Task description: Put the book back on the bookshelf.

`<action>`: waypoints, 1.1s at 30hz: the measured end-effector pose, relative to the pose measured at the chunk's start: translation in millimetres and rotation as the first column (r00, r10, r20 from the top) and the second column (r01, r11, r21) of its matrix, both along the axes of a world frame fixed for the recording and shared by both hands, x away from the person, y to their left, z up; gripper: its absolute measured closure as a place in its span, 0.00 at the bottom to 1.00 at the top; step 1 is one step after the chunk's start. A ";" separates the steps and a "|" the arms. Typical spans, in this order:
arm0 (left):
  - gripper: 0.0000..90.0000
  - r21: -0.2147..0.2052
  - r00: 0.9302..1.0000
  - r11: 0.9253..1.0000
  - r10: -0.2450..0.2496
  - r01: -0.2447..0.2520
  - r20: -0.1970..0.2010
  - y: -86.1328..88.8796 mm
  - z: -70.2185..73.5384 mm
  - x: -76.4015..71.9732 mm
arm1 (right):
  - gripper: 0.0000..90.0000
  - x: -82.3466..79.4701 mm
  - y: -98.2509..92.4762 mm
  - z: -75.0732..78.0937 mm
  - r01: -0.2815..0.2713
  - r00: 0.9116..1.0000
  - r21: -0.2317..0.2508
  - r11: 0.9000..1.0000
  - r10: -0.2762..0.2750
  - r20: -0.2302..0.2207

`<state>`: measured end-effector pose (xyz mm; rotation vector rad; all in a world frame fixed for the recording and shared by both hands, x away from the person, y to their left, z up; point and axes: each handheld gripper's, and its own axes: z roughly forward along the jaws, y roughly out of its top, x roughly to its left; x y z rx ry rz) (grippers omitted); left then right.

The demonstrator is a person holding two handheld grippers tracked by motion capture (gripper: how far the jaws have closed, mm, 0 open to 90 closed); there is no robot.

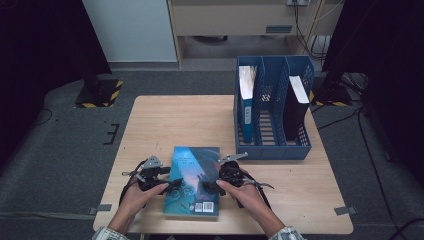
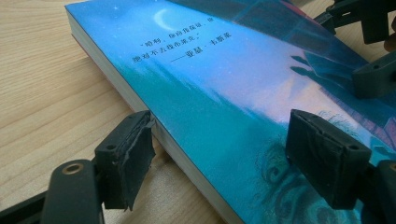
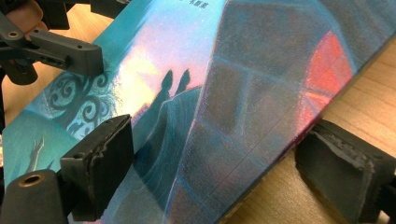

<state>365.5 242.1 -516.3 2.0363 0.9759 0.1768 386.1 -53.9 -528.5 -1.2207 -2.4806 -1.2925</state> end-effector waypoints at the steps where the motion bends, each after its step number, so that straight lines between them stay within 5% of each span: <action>1: 0.25 0.000 1.000 1.000 0.000 0.000 0.001 0.0 0.0 0.0 | 0.13 -0.3 -0.4 -0.4 -0.001 1.000 0.004 1.000 0.001 0.000; 11: 0.21 -0.012 1.000 1.000 -0.003 0.003 -0.007 -0.6 -2.6 2.8 | 0.12 -1.8 -3.2 -4.3 -0.008 1.000 0.037 0.999 0.007 0.023; 20: 0.08 -0.067 0.996 0.998 -0.002 -0.004 -0.092 -1.9 -10.9 11.3 | 0.12 -1.5 -2.7 -3.8 -0.006 1.000 0.034 0.999 0.006 0.017; 33: 0.06 -0.065 0.995 0.998 -0.013 0.006 -0.103 -3.0 -11.3 14.5 | 0.11 -1.1 -1.3 -2.7 -0.007 1.000 0.024 1.000 0.006 0.019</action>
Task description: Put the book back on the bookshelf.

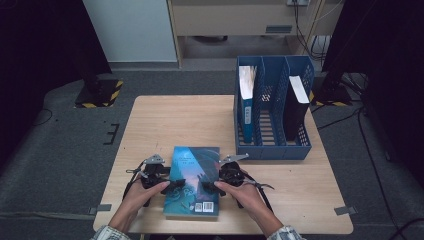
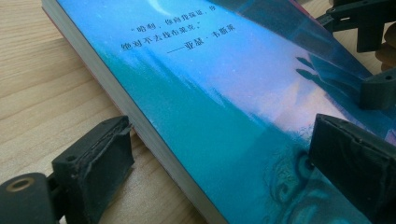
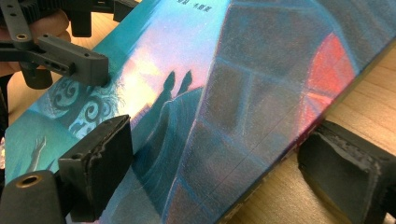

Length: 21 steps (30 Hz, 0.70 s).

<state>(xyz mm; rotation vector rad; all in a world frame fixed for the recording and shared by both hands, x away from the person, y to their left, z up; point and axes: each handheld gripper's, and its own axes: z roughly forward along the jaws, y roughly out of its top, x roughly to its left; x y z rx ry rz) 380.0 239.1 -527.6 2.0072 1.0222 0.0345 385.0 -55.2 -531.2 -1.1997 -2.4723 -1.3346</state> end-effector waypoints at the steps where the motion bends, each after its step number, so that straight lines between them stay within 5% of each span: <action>1: 0.05 -0.001 1.000 1.000 0.000 0.000 -0.001 -0.1 -0.3 0.3 | 0.11 0.0 0.0 0.0 -0.001 1.000 -0.001 1.000 0.001 -0.001; 7: 0.02 0.010 1.000 1.000 0.005 -0.005 0.001 -2.8 0.5 1.2 | 0.11 0.3 1.1 0.9 -0.002 1.000 -0.012 1.000 0.002 0.002; 21: 0.28 0.035 0.998 0.998 0.058 -0.059 0.039 3.5 12.3 -2.6 | 0.24 3.2 8.9 16.5 0.017 0.999 -0.067 0.998 -0.015 0.035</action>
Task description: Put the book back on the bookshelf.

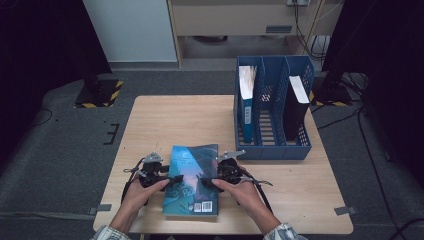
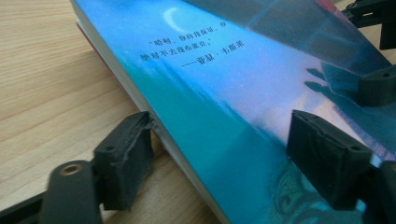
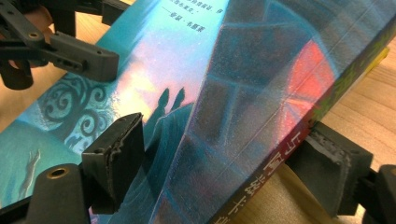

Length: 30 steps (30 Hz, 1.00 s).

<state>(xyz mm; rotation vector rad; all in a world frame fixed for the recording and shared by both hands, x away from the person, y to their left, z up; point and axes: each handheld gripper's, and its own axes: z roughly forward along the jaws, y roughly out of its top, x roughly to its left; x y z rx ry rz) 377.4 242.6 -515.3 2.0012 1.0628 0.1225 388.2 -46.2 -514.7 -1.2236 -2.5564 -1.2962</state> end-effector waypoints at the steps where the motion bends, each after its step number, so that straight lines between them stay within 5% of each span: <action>1: 0.30 0.008 1.000 1.000 0.000 0.000 0.005 0.8 1.2 -0.1 | 0.25 0.3 0.1 0.1 0.007 1.000 0.001 1.000 -0.007 0.004; 13: 0.51 0.020 1.000 1.000 0.016 -0.016 0.025 4.0 13.9 -0.2 | 0.46 9.0 7.8 8.4 0.030 0.999 0.033 0.999 -0.031 0.010; 21: 0.58 0.032 1.000 0.999 0.002 -0.002 0.018 4.5 19.4 2.5 | 0.48 13.3 10.0 9.7 0.031 0.999 0.020 0.999 -0.030 -0.024; 30: 0.58 0.066 0.999 0.997 -0.032 0.033 -0.022 5.9 24.0 7.4 | 0.58 16.1 14.1 19.3 0.003 1.000 0.022 1.000 -0.002 -0.013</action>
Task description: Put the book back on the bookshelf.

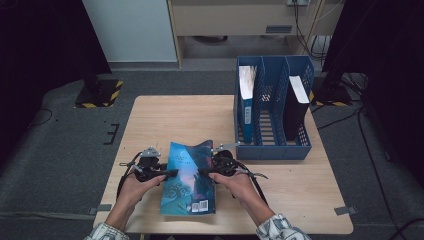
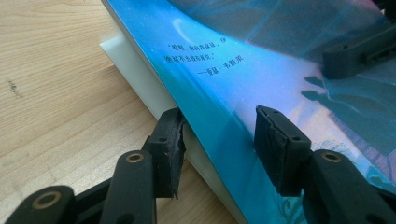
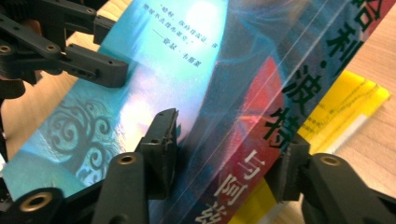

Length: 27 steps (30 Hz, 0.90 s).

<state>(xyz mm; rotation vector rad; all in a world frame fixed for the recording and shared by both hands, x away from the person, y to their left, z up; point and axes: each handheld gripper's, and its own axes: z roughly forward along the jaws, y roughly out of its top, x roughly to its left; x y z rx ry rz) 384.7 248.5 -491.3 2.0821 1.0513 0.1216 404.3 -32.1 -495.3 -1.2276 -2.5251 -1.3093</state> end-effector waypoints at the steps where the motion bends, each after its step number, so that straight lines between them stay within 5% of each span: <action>1: 0.59 -0.002 1.000 1.000 0.001 -0.001 -0.002 0.4 0.5 0.1 | 0.59 0.3 0.8 0.8 -0.001 1.000 0.000 1.000 0.001 -0.003; 11: 0.65 -0.008 1.000 1.000 -0.003 0.003 -0.020 7.3 13.5 3.6 | 0.63 5.0 5.5 12.4 -0.008 1.000 -0.010 1.000 0.008 0.015; 27: 0.72 0.004 1.000 1.000 -0.013 0.013 0.028 10.9 40.8 17.7 | 0.69 21.0 6.2 40.2 0.003 0.996 0.004 1.000 -0.004 0.088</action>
